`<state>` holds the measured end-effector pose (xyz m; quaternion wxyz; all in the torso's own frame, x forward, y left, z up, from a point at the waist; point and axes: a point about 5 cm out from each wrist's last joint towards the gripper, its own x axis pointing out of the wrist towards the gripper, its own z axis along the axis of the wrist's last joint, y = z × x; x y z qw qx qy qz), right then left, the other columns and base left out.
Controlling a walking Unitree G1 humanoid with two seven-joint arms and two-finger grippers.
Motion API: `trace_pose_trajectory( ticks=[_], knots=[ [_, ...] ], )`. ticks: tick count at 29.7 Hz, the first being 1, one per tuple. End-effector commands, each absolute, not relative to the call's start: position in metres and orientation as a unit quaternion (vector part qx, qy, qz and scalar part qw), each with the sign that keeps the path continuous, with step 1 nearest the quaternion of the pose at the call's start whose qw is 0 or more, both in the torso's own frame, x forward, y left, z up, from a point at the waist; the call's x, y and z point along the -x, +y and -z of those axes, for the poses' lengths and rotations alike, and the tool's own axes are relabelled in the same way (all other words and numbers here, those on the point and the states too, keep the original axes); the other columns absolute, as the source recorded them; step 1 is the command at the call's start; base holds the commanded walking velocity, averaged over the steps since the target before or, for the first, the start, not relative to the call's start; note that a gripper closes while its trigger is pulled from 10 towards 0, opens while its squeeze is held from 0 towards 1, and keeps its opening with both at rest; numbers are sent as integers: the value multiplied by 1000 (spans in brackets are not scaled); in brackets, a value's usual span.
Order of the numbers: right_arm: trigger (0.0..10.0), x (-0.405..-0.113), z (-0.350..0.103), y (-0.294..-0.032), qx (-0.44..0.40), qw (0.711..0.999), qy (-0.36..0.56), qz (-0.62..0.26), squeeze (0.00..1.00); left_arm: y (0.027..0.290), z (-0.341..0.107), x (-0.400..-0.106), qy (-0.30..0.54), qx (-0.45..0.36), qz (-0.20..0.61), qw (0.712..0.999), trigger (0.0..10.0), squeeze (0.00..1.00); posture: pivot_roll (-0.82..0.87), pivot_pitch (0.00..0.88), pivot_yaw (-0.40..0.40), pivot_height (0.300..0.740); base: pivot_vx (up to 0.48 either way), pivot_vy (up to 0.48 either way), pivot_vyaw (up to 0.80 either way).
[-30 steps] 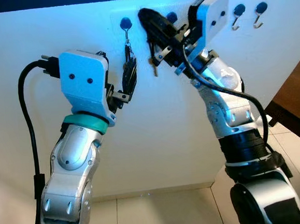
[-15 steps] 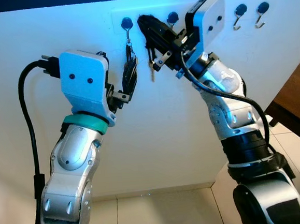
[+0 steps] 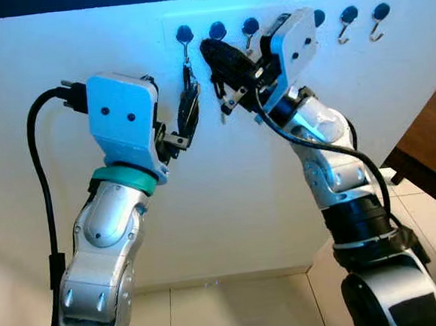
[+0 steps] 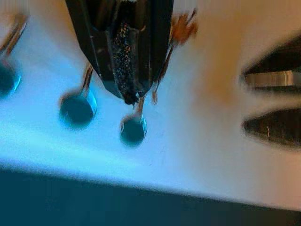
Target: Hang keys on a hook
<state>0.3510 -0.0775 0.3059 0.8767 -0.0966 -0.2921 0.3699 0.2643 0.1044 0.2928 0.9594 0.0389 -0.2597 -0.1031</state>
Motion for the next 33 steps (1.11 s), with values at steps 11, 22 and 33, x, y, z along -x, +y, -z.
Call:
trace_pose_trajectory(
  ticks=[11,22,33],
  knots=[
    [10000,-351,-288,-85,80,894,-263,-353,1000,103,-294,-264,-258,-39,109,959,10000,0,-91,88,99,740,0,0,0],
    [10000,-327,-268,-108,-20,904,-250,-347,1000,103,-293,-265,-256,-44,113,959,10000,0,-97,78,103,740,0,0,0],
    [10000,-291,-213,-111,-41,909,-146,-388,0,103,-284,-268,-243,-50,118,962,10000,0,-123,76,110,740,0,0,0]
  ],
)
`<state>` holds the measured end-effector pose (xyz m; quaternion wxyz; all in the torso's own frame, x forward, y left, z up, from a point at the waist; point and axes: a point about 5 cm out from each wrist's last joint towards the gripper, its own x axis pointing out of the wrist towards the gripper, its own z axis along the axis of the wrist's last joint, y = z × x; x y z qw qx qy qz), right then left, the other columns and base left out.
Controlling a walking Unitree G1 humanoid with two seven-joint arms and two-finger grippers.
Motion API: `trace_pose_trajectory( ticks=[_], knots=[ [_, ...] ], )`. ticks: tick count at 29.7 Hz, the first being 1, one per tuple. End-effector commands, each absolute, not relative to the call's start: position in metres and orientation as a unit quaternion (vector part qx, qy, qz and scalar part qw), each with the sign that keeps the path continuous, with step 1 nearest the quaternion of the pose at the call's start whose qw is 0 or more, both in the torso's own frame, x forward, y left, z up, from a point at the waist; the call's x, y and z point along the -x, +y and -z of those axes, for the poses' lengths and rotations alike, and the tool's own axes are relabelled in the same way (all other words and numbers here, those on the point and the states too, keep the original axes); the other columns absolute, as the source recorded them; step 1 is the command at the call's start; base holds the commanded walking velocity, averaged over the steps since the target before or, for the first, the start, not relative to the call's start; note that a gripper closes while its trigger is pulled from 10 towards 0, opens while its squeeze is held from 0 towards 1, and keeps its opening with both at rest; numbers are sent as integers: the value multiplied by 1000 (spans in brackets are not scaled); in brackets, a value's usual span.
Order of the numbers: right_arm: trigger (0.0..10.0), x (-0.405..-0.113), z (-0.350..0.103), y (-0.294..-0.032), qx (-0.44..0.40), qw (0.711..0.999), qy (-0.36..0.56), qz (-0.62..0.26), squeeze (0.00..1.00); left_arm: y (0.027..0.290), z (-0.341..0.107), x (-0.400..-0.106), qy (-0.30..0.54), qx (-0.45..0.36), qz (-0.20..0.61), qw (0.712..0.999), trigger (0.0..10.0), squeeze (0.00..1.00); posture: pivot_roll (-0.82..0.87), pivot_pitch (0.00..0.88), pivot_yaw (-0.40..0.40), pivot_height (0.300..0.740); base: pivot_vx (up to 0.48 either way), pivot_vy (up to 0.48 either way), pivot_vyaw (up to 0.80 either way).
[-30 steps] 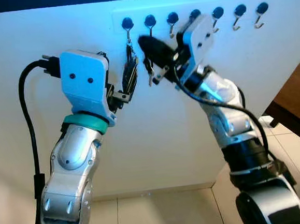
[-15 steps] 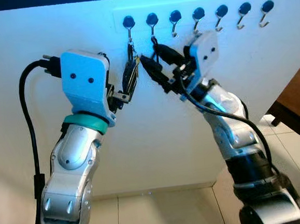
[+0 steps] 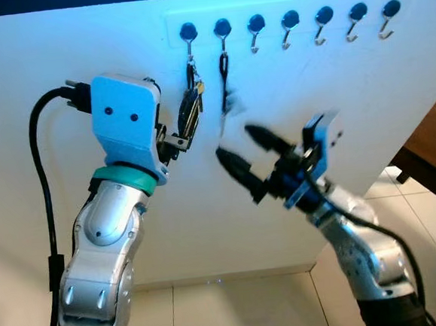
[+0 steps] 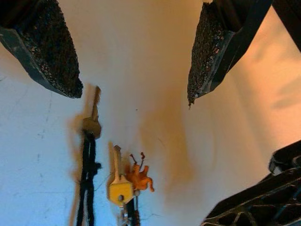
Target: Hang keys on a hook
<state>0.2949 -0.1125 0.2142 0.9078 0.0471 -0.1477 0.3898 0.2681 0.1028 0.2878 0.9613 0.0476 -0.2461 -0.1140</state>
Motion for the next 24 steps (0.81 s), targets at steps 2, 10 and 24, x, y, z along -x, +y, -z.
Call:
trace_pose_trajectory(
  ticks=[2,10,24],
  knots=[
    [10000,-290,-209,-112,-38,915,-140,-377,0,104,-281,-269,-238,-51,117,963,10000,0,-123,76,110,740,0,0,0],
    [10000,-288,-193,-118,-38,950,-116,-289,0,115,-246,-283,-171,-65,98,978,10000,0,-147,64,115,740,0,0,0],
    [10000,-302,-210,-134,-15,965,-155,-209,0,129,-225,-291,-130,-84,73,985,10000,0,-166,66,106,740,0,0,0]
  ],
)
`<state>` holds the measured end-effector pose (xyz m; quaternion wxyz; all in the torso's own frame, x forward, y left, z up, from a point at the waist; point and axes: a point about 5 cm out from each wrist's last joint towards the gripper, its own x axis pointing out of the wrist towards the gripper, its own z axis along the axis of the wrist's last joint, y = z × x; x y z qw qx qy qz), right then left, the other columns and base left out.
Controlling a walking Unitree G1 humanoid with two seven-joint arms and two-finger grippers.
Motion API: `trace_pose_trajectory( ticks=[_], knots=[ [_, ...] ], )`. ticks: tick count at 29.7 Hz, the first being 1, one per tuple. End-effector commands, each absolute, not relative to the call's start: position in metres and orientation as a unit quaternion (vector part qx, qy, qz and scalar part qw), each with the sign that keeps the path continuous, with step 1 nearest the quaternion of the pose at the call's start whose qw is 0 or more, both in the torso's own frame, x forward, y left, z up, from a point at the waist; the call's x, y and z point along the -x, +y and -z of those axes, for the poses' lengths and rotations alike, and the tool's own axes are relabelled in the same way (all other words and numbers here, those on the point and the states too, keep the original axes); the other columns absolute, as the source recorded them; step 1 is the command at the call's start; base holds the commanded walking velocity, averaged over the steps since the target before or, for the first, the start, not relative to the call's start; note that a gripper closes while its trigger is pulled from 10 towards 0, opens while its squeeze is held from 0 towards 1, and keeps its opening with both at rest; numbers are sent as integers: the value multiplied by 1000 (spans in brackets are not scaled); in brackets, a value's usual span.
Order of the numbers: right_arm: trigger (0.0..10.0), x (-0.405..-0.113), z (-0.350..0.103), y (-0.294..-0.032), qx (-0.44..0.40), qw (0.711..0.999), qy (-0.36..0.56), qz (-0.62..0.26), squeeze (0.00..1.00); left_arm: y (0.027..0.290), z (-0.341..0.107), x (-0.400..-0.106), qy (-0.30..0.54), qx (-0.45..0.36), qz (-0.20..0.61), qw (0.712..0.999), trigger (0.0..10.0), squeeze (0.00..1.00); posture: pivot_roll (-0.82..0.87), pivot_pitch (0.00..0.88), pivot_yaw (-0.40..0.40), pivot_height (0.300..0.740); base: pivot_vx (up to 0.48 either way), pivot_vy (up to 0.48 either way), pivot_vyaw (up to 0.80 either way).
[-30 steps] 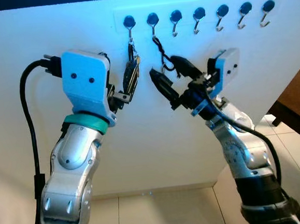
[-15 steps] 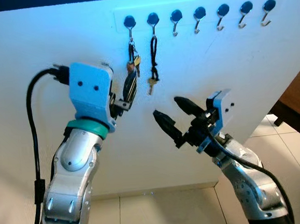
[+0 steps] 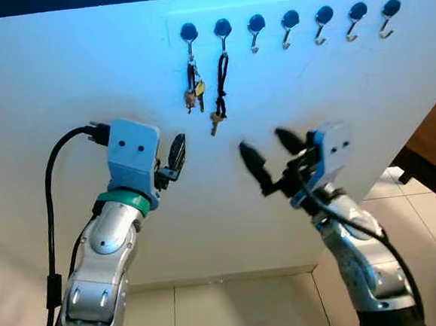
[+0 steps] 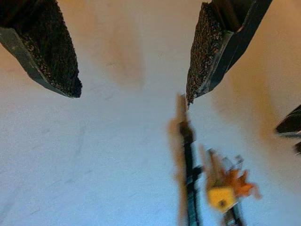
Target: Hang keys on a hook
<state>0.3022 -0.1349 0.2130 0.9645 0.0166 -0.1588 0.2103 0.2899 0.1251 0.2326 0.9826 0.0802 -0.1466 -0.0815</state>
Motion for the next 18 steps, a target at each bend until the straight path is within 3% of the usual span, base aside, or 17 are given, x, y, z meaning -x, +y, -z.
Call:
trace_pose_trajectory(
  ticks=[1,7,18],
  knots=[
    [10000,-302,-212,-136,-14,967,-160,-198,0,132,-221,-292,-120,-78,67,987,10000,0,-175,69,111,740,0,0,0],
    [10000,-299,-219,-141,-10,971,-176,-164,0,142,-202,-299,-74,-17,23,997,10000,0,-202,74,139,740,0,0,0],
    [10000,-299,-220,-136,-11,971,-183,-152,0,137,-202,-301,-87,-36,44,995,10000,0,-215,80,159,740,0,0,0]
  ],
)
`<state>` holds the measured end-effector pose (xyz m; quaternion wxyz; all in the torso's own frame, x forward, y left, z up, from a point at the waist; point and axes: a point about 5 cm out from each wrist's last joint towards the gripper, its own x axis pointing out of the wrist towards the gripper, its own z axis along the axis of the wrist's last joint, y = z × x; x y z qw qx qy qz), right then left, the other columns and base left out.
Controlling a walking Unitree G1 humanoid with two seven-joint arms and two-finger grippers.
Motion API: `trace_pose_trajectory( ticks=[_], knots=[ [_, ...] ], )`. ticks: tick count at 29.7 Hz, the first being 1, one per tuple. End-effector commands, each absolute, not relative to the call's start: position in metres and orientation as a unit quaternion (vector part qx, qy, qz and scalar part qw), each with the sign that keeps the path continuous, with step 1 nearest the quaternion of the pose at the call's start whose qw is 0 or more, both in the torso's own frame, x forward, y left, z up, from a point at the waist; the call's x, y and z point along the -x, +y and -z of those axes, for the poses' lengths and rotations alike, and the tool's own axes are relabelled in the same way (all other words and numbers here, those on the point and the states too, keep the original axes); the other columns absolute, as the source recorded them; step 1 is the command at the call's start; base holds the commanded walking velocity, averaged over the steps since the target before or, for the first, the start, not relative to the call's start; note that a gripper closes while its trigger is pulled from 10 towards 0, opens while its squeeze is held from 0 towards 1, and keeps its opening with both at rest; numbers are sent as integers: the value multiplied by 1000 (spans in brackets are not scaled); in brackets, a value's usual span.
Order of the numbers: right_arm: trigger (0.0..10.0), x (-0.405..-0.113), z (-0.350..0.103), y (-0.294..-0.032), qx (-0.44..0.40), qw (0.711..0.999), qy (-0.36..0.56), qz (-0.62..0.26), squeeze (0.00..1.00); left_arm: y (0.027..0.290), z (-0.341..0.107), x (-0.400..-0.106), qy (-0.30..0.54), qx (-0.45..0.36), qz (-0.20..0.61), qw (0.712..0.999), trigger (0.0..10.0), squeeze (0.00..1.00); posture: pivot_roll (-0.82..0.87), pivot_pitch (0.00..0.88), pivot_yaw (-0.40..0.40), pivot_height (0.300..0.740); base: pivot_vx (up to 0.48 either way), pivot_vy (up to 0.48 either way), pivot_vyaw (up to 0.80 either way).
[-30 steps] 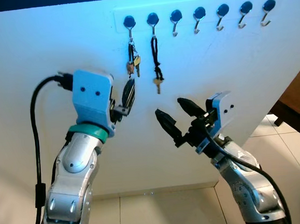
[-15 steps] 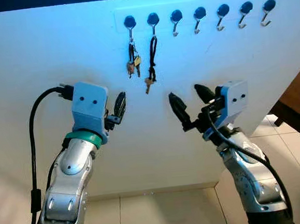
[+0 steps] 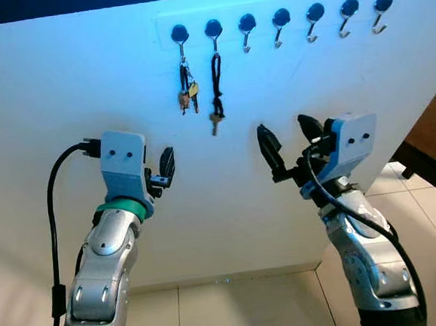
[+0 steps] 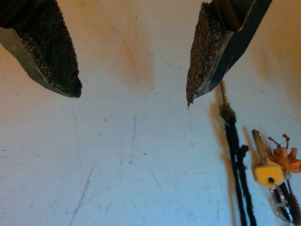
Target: Hang keys on a hook
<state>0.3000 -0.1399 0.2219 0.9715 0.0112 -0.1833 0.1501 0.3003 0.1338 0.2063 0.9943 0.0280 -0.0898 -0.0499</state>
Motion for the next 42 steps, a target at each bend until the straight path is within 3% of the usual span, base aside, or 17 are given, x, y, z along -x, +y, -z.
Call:
trace_pose_trajectory(
  ticks=[1,42],
  knots=[
    [10000,-299,-220,-136,-11,971,-183,-152,0,137,-202,-301,-87,-36,44,995,10000,0,-215,80,159,740,0,0,0],
    [10000,-297,-223,-142,2,974,-185,-131,0,134,-188,-304,-79,-39,47,995,10000,0,-257,99,192,740,0,0,0]
  ],
)
